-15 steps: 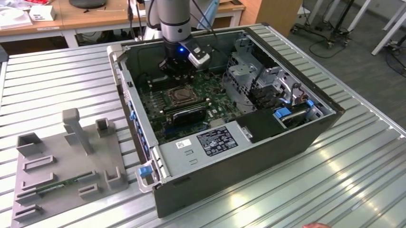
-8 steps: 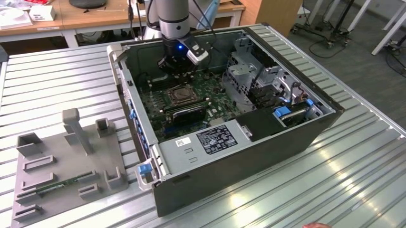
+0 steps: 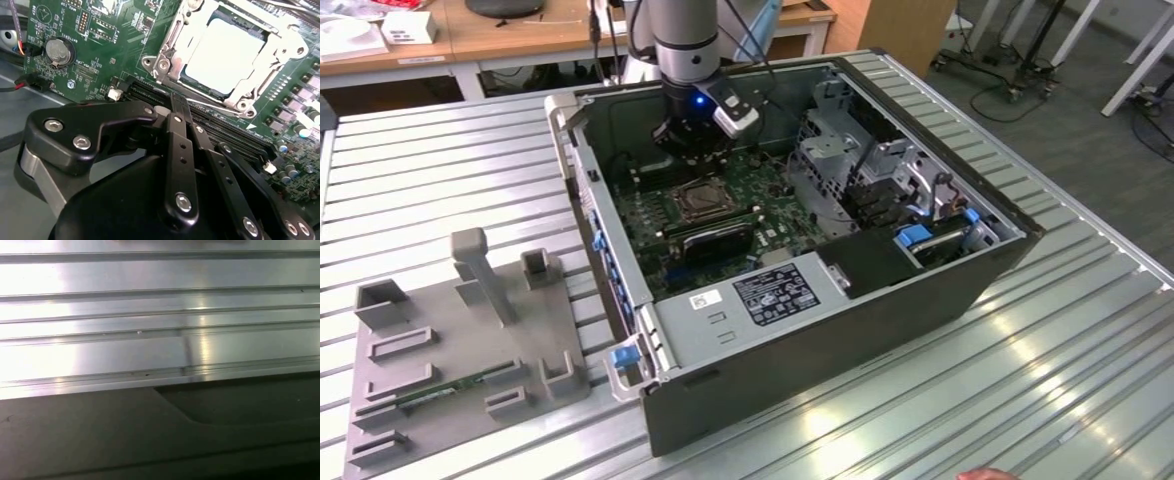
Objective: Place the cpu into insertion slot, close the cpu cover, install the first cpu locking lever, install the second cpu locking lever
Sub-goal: 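Install the first cpu locking lever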
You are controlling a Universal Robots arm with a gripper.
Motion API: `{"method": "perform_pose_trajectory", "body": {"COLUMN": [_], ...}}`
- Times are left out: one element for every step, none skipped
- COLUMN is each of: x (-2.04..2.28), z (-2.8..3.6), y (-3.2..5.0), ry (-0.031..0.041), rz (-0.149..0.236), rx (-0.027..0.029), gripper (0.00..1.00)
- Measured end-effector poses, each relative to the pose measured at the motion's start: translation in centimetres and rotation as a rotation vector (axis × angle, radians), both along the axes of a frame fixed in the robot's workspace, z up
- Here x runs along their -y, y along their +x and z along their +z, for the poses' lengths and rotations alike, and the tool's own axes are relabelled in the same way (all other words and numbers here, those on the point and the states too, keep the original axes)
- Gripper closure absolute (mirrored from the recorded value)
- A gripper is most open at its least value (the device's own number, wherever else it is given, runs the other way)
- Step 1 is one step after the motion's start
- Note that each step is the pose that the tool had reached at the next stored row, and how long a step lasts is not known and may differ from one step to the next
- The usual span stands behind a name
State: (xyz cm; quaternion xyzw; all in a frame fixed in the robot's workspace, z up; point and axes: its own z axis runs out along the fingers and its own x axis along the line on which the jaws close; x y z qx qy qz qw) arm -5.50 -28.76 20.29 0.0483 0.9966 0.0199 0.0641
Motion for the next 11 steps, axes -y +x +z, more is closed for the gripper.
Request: {"method": "perform_pose_trajectory", "body": {"x": [0.17, 0.33, 0.48, 0.59, 0.66, 0.7, 0.71, 0.72, 0.72, 0.72, 0.72], "z": [-0.04, -0.06, -0.05, -0.02, -0.01, 0.03, 0.11, 0.21, 0.37, 0.57, 0.82], "y": [0.02, 0.02, 0.0, -0.03, -0.04, -0.06, -0.08, -0.09, -0.1, -0.1, -0.1], "ry": [0.0009, 0.0013, 0.0006, 0.0003, 0.0003, 0.0002, 0.0001, 0.0002, 0.0004, 0.0007, 0.0008], "rz": [0.0, 0.0, 0.0, 0.0, 0.0, 0.0, 0.0, 0.0, 0.0, 0.0, 0.0], "rx": [0.001, 0.0013, 0.0012, 0.0014, 0.0019, 0.0025, 0.0033, 0.0049, 0.0063, 0.0076, 0.0087], "gripper": [0.89, 0.89, 0.89, 0.89, 0.89, 0.89, 0.89, 0.89, 0.89, 0.89, 0.89]}}
